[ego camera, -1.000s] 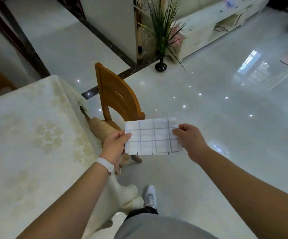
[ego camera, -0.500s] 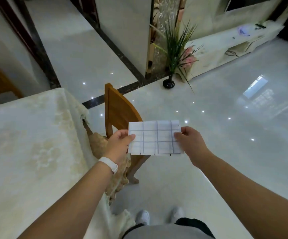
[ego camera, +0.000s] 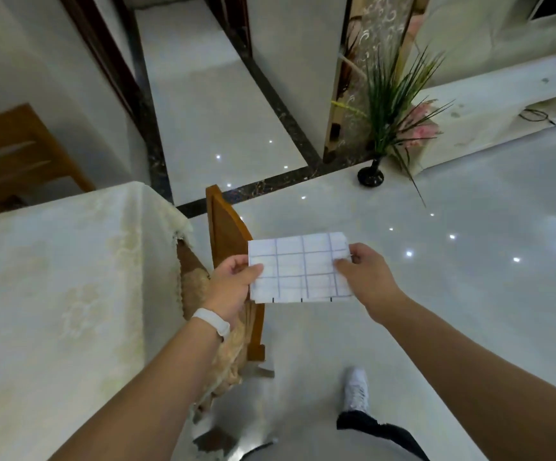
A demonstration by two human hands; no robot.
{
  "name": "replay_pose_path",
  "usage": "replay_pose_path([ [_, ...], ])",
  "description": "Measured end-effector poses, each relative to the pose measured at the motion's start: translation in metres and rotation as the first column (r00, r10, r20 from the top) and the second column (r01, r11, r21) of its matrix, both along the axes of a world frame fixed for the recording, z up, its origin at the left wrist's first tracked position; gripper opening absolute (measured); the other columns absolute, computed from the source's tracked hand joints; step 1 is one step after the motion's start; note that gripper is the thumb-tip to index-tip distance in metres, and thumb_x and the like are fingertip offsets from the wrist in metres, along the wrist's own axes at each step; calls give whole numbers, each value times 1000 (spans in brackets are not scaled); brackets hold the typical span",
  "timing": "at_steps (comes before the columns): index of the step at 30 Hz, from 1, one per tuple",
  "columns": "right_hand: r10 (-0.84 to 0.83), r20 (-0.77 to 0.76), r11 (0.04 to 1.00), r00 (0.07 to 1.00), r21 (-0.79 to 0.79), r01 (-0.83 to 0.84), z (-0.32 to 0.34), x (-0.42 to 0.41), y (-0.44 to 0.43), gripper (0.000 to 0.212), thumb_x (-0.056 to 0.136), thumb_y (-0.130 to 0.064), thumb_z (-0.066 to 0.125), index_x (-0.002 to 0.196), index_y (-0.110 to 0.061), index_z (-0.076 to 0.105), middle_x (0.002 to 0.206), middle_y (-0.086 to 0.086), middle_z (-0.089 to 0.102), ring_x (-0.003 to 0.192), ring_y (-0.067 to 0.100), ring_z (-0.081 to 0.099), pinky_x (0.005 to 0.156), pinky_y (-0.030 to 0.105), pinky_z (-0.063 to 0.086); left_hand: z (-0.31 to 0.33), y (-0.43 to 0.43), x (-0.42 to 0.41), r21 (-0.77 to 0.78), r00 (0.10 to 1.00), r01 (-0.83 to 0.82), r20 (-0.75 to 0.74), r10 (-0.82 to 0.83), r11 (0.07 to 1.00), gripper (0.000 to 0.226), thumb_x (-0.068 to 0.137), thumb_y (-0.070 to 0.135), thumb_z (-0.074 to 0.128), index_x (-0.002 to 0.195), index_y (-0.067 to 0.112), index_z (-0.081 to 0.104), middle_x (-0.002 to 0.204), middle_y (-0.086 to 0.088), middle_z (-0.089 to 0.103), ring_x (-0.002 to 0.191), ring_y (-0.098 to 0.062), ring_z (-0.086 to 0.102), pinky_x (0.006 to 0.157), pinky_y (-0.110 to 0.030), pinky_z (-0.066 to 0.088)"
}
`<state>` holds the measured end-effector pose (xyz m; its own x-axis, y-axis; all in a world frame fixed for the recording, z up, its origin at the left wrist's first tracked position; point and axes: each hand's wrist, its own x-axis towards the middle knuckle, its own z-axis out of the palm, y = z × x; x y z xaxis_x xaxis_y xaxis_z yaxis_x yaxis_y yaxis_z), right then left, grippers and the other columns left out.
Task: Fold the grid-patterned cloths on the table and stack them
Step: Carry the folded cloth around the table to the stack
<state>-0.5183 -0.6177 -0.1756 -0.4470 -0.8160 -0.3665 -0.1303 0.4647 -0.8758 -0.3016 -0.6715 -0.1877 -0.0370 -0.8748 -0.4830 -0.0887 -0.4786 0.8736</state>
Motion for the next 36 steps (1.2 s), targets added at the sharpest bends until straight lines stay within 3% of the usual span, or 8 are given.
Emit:
replay_pose_path([
  [5,116,12,993,993,15,-116,6,-61,-38,12,91,-15,55,102,-16,59,92,-4,62,80,8,58,61,22,43,14,-21,-58,-15,998,-51,47,51,999,13,87,11,66,100,15,64,99,-7,71,90,-25,68,72,-41,58],
  [10,240,-47,971,970,16,-240,12,-101,-74,11,92,-18,54,102,-18,57,91,-7,58,79,4,54,59,20,39,21,-38,-94,-23,989,-146,33,147,989,17,88,11,66,104,14,63,101,-8,71,91,-29,69,81,-51,57],
  [16,309,7,951,951,18,-309,16,-118,-110,13,93,-18,54,105,-17,58,96,-2,61,81,7,56,63,23,43,24,-56,-112,-4,971,-239,3,239,971,18,87,13,66,105,13,63,102,-10,72,92,-32,69,82,-61,53],
  [22,353,-1,935,936,24,-353,12,-118,-165,10,93,-18,55,103,-19,57,95,-3,61,80,7,56,58,21,40,17,-104,-106,-24,970,-241,31,241,970,21,87,15,66,108,17,64,104,-5,72,93,-25,70,83,-49,57],
  [31,411,-71,909,909,102,-403,4,-89,-297,16,94,-20,55,110,-18,57,99,-4,60,85,10,57,59,19,40,1,-226,-77,-25,952,-307,-20,306,951,26,87,19,68,112,18,62,107,-5,70,94,-23,69,84,-45,57],
  [36,490,-103,872,866,74,-484,21,-56,-373,11,94,-20,55,105,-23,55,95,-8,59,82,4,55,61,16,39,5,-285,-47,-7,927,-362,-106,360,932,23,90,19,64,112,18,60,105,-6,71,92,-24,70,69,-35,59],
])
